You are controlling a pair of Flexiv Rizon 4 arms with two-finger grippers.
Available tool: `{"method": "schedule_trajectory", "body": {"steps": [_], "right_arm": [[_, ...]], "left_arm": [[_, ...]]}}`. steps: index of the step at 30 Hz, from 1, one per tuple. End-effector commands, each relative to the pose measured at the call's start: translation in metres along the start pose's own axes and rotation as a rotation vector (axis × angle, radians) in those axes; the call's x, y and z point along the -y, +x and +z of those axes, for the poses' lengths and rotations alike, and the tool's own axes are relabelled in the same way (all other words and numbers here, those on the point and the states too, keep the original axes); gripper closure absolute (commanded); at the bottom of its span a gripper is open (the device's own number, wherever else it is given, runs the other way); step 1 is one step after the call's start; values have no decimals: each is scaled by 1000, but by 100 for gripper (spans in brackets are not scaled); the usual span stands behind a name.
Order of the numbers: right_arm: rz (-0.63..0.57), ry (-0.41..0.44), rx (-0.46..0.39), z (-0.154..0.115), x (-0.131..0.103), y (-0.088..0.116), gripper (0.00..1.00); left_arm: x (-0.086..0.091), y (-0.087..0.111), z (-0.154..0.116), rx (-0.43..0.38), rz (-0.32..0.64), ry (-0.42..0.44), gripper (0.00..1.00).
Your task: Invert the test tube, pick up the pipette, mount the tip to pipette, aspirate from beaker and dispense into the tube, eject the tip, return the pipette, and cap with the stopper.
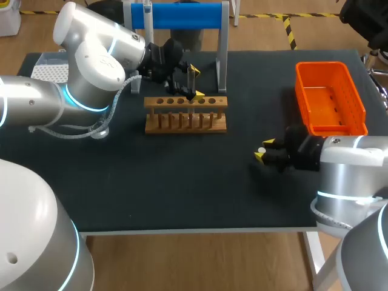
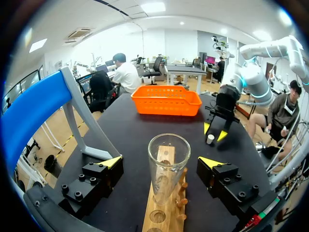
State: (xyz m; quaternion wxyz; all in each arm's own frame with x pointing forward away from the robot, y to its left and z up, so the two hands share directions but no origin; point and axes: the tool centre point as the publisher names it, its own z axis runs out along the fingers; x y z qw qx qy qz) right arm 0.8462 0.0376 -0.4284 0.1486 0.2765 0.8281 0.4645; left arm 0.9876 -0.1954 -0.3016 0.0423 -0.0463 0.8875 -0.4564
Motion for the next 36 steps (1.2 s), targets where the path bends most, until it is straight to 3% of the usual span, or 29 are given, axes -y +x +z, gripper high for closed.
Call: {"method": "schedule_trajectory", "body": {"steps": [1,5,9,25,35,36], "right_arm": [[0,2,6,2,0,1,50],[1,4,8,3,1,0,47],[3,4,9,3,1,0,54],[9,7,12,4,2,-1,58],[11,9,11,5,3,-1,78],[11,9,11,5,3,-1,84]], "left_arm": [[0,-1,0,-3,-1,-3,0],[0,-1,0,-3,-1,-3,0],[0,-1,0,-3,-1,-3,0],[0,-1,0,-3,-1,-3,0],[0,-1,0,-3,-1,-3,0],[0,-1,0,-3,-1,-3,0]]}}
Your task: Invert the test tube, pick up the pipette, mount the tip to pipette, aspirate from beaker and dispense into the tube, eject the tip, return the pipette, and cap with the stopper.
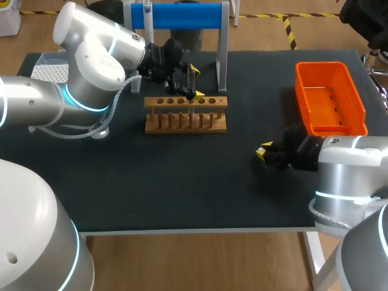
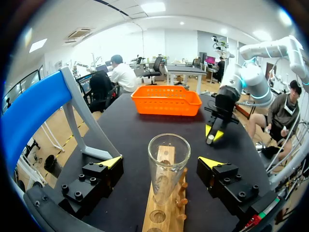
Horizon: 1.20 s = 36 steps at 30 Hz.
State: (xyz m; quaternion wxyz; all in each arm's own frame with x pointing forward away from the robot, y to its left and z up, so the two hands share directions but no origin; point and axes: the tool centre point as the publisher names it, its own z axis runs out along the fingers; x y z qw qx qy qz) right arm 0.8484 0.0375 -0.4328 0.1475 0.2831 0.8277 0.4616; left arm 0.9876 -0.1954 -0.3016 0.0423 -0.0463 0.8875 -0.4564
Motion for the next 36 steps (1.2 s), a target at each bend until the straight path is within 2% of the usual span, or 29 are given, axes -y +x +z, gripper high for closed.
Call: {"method": "schedule_trajectory", "body": {"steps": [1,3,9,18,26,36], "right_arm": [[0,2,5,1,0,1,88],[1,3,5,1,1,1,100],[0,3,5,1,0,0,100],[-27,-32,-34,-7,-27,-3,100],[-102,-53,-134,-16,-68,-9,100],[-212,-90,-243,-24,-136,-18,100]], "left_arm": [[0,-1,0,-3,-1,-3,0],[0,-1,0,-3,-1,-3,0],[0,-1,0,-3,-1,-3,0],[0,-1,0,-3,-1,-3,0],[0,-1,0,-3,-1,-3,0],[0,-1,0,-3,-1,-3,0]]}}
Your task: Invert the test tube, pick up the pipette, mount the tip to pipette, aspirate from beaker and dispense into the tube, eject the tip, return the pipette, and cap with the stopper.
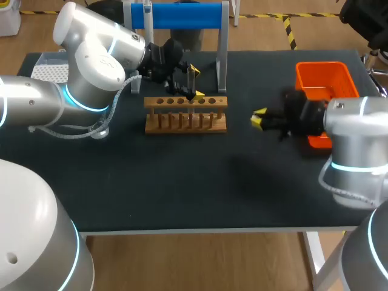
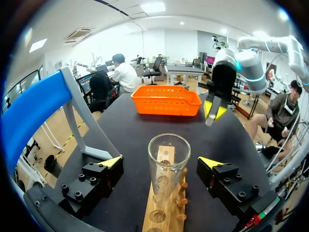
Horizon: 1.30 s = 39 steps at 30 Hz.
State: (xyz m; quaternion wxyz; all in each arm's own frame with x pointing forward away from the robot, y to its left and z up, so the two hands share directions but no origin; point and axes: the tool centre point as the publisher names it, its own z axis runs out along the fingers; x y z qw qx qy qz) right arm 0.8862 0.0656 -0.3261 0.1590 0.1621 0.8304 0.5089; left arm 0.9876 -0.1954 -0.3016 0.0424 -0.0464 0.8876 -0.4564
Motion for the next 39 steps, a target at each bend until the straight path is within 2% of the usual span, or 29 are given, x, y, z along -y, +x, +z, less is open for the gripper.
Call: {"method": "schedule_trajectory", "body": {"steps": [1,12,20,28,39], "right_arm": [[-16,12,-136,-4,-28,-12,100],[-124,-28,-262,8,-89,-21,100],[-187,-6,-332,19,-121,-28,100],[-196,25,-413,36,-144,-27,100],[-221,67,-471,58,-162,-26,100]], "left_arm": [[0,-1,0,-3,-1,-3,0],[0,-1,0,-3,-1,-3,0],[0,-1,0,-3,-1,-3,0],[0,-1,0,-3,-1,-3,0],[0,-1,0,-3,-1,-3,0]]}}
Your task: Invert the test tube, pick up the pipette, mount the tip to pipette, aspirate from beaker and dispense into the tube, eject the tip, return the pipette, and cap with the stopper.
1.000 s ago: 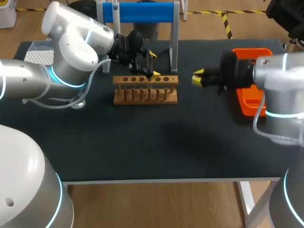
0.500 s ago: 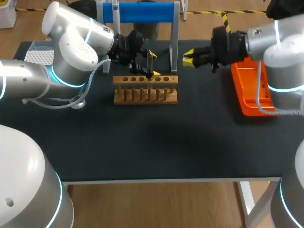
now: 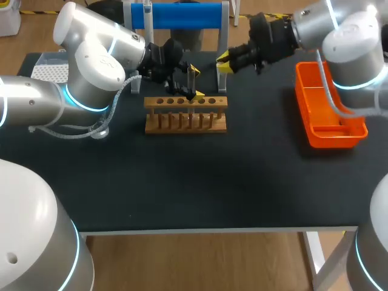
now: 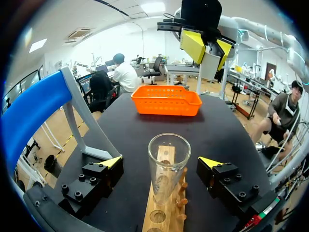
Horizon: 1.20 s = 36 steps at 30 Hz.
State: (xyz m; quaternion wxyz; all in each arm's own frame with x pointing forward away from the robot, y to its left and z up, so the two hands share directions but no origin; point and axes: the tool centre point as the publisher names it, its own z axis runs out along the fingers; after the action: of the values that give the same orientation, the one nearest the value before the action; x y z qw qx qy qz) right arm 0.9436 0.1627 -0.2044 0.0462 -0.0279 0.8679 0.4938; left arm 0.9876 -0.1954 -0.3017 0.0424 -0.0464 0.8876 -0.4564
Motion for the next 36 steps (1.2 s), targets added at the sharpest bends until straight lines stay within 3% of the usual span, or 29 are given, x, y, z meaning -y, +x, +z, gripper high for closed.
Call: {"method": "schedule_trajectory", "body": {"steps": [1,36], "right_arm": [[1,20,-86,7,-5,-9,100],[9,42,-117,44,-19,-26,100]], "left_arm": [[0,-1,0,-3,-1,-3,0],[0,-1,0,-3,-1,-3,0]]}}
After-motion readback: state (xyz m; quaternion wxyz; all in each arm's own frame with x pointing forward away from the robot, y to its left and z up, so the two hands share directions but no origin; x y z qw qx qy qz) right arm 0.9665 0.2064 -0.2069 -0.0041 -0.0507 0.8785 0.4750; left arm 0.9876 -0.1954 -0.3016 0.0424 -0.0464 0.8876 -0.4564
